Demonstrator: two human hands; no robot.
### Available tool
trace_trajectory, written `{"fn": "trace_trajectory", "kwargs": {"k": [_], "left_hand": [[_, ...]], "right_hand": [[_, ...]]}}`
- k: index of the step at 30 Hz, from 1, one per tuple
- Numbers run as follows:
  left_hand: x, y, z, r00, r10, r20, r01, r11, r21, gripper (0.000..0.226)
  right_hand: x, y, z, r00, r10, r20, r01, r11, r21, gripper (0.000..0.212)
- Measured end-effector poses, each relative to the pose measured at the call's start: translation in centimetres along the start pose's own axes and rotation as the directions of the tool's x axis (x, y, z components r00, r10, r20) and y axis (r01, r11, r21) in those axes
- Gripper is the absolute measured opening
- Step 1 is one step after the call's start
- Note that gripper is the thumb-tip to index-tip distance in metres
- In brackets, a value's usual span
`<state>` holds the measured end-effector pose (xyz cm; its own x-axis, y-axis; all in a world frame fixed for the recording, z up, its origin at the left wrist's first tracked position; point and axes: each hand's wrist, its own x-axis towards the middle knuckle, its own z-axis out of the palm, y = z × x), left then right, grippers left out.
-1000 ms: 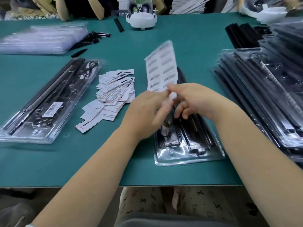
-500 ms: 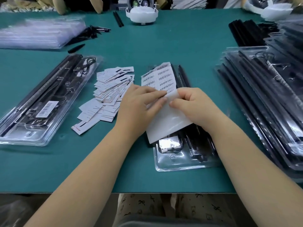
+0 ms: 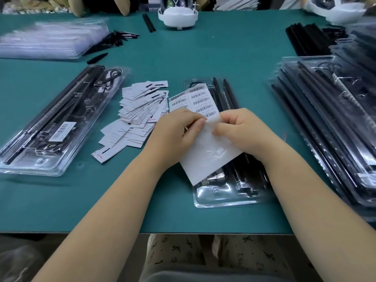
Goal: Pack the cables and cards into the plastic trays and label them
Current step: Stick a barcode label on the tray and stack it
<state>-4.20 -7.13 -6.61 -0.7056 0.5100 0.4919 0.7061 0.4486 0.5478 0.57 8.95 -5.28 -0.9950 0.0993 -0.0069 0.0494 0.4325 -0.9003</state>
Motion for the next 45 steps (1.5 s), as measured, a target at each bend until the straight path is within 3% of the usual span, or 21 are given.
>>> {"fn": "trace_trajectory", "kwargs": {"k": [4, 12, 14, 16, 17, 20, 24, 27, 29, 32, 34, 37, 39, 45], "left_hand": [[0.1, 0.0, 0.0, 0.999, -0.051, 0.002, 0.051, 0.998, -0.029, 0.015], [0.1, -0.1, -0.5, 0.960, -0.241, 0.142, 0.279, 0.872, -0.402, 0.022], [0.1, -0.1, -0.4, 0.960, -0.243, 0.142, 0.280, 0.870, -0.405, 0.022], [0.2, -0.1, -0.2, 0.964, -0.242, 0.112, 0.267, 0.892, -0.364, 0.023], [0.2, -0.1, -0.1, 0.965, -0.247, 0.083, 0.261, 0.903, -0.341, 0.024], [0.5, -0.4, 0.1, 0.943, -0.327, -0.060, 0.291, 0.899, -0.326, 0.023], [0.6, -0.7, -0.2, 0.881, -0.390, -0.269, 0.292, 0.894, -0.340, 0.021], [0.4, -0.4, -0.3, 0.890, -0.305, -0.340, 0.212, 0.935, -0.284, 0.018], [0.3, -0.3, -0.1, 0.916, -0.218, -0.338, 0.160, 0.968, -0.192, 0.015], [0.0, -0.5, 0.2, 0.940, -0.107, -0.324, 0.088, 0.993, -0.074, 0.014], [-0.2, -0.5, 0.3, 0.941, -0.016, -0.339, 0.013, 1.000, -0.012, 0.018], [-0.3, -0.2, 0.3, 0.921, 0.102, -0.377, -0.085, 0.995, 0.062, 0.023], [-0.2, 0.0, 0.3, 0.916, 0.145, -0.373, -0.125, 0.989, 0.077, 0.024], [-0.4, 0.4, 0.3, 0.928, 0.191, -0.319, -0.175, 0.982, 0.078, 0.039]], "right_hand": [[0.1, -0.1, -0.1, 1.000, -0.014, 0.001, 0.014, 1.000, 0.001, 0.018], [-0.1, -0.4, -0.5, 0.998, 0.012, 0.063, -0.013, 1.000, 0.013, 0.028], [-0.2, -0.4, -0.6, 0.996, 0.012, 0.092, -0.015, 1.000, 0.026, 0.020], [-0.2, -0.4, -0.7, 0.996, 0.008, 0.093, -0.012, 0.999, 0.044, 0.035], [-0.1, -0.3, -0.7, 0.997, 0.013, 0.080, -0.016, 0.999, 0.041, 0.033], [0.1, -0.2, -0.6, 0.999, 0.038, 0.015, -0.038, 0.999, 0.006, 0.013], [0.4, 0.2, -0.3, 0.997, 0.005, -0.077, -0.010, 0.998, -0.066, 0.017], [1.1, 0.5, -0.4, 0.966, -0.072, -0.246, 0.040, 0.990, -0.135, 0.013], [1.4, 0.6, -0.8, 0.904, -0.095, -0.416, 0.046, 0.991, -0.125, 0.007], [1.0, 0.6, -1.4, 0.856, -0.099, -0.508, 0.082, 0.995, -0.056, 0.025], [0.6, 0.4, -1.5, 0.901, -0.082, -0.426, 0.087, 0.996, -0.007, 0.030], [0.3, 0.0, -1.5, 0.985, 0.020, -0.172, -0.016, 0.999, 0.028, 0.040], [0.3, -0.1, -1.4, 0.997, 0.076, -0.017, -0.075, 0.996, 0.058, 0.047], [0.2, -0.1, -2.0, 0.996, 0.041, 0.077, -0.060, 0.962, 0.265, 0.023]]}}
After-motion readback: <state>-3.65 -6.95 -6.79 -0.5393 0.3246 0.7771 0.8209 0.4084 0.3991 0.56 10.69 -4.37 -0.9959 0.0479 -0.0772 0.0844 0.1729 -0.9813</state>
